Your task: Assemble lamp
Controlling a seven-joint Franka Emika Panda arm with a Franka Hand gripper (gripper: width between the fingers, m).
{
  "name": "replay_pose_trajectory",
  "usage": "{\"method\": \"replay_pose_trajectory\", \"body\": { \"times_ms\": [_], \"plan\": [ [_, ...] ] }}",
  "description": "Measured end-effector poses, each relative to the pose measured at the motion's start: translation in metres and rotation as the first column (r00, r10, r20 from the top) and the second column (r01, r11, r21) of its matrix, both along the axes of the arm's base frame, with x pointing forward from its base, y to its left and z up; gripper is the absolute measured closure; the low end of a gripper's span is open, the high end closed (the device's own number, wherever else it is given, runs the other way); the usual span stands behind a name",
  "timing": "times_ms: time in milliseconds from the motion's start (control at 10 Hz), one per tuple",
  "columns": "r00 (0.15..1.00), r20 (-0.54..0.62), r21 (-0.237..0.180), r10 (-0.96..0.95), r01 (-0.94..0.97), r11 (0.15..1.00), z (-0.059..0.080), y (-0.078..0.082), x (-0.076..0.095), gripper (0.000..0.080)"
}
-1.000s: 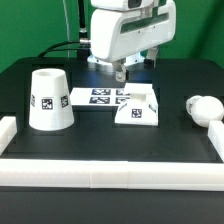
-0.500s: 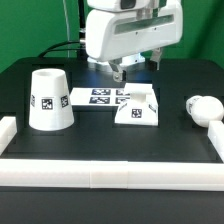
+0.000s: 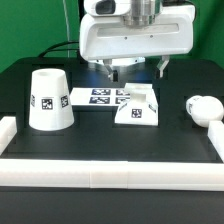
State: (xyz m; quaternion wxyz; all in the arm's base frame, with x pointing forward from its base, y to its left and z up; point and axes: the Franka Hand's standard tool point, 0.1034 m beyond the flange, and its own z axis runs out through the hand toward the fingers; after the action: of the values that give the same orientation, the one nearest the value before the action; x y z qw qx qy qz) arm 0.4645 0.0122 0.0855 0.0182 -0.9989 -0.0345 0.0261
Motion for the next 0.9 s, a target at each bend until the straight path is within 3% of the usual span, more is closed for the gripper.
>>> {"method": "replay_pose_trajectory", "body": {
  "times_ms": [200, 400, 600, 900],
  "plan": [
    [0.992, -0.003, 0.003, -0.127, 0.127, 0.992, -0.001, 0.003, -0.001, 0.0100],
    [0.971, -0.016, -0.008, -0.240, 0.240, 0.971, -0.010, 0.007, -0.014, 0.0100],
    [0.977, -0.012, -0.008, -0.215, 0.215, 0.977, -0.020, 0.008, -0.028, 0.0100],
    [0.987, -0.005, -0.003, -0.161, 0.161, 0.987, -0.033, 0.008, -0.035, 0.0100]
  ]
}}
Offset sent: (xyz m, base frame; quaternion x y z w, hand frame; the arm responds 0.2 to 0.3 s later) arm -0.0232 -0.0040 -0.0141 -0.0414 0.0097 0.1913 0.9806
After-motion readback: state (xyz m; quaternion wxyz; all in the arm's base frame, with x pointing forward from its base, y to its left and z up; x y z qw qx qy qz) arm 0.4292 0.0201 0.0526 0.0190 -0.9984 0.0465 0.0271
